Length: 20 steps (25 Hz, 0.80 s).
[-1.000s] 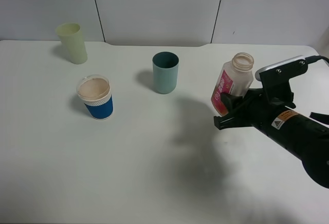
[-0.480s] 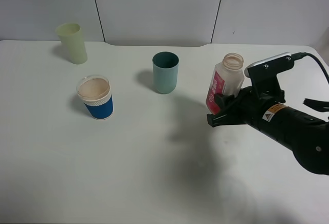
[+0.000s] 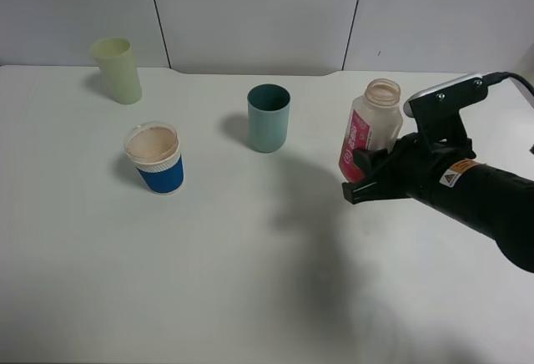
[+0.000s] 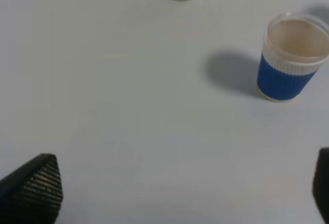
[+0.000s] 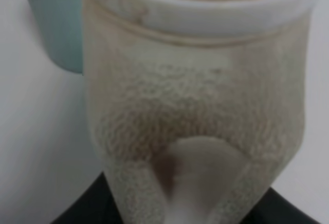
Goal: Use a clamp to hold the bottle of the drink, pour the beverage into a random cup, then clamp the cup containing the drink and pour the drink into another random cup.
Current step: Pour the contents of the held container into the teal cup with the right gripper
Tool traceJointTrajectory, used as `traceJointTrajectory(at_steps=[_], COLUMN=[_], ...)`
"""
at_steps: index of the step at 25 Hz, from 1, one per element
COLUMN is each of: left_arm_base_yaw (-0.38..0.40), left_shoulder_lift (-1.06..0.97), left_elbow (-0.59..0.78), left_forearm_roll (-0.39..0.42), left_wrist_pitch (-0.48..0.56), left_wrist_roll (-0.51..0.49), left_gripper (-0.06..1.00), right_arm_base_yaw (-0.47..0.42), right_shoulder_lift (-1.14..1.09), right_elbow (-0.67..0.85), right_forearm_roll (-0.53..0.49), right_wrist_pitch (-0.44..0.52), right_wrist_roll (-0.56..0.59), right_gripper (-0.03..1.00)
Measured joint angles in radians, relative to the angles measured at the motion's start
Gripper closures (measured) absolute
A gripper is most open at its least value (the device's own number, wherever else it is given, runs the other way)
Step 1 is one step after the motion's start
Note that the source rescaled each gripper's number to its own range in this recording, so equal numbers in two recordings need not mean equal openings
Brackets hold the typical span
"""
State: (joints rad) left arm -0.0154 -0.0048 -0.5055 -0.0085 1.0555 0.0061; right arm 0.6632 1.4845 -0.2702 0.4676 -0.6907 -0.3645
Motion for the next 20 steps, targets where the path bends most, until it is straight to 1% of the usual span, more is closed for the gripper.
traceJointTrajectory(at_steps=[3,7,15,17,20], left_arm_base_yaw=[0.0,0.0,0.0,0.0,0.0], left_shoulder_lift=[0.0,0.0,0.0,0.0,0.0], left_elbow=[0.0,0.0,0.0,0.0,0.0], left_forearm_roll=[0.0,0.0,0.0,0.0,0.0], left_wrist_pitch=[0.0,0.0,0.0,0.0,0.0], left_wrist_roll=[0.0,0.0,0.0,0.0,0.0], left_gripper=[-0.05,-0.05,-0.05,-0.05,-0.05], right_arm_base_yaw=[0.0,0.0,0.0,0.0,-0.017], right_shoulder_lift=[-0.021,-0.029,-0.029,-0.029,-0.029], right_elbow=[-0.001,-0.001,-0.001,-0.001,-0.001], right_forearm_roll=[0.011,0.012,0.016,0.035,0.039], right_wrist_pitch=[0.041,0.089,0.089,0.085,0.082], right_wrist_roll=[-0.03,-0.038,-0.038,-0.038,-0.039], right_gripper=[0.97,0.97,0.97,0.97,0.97])
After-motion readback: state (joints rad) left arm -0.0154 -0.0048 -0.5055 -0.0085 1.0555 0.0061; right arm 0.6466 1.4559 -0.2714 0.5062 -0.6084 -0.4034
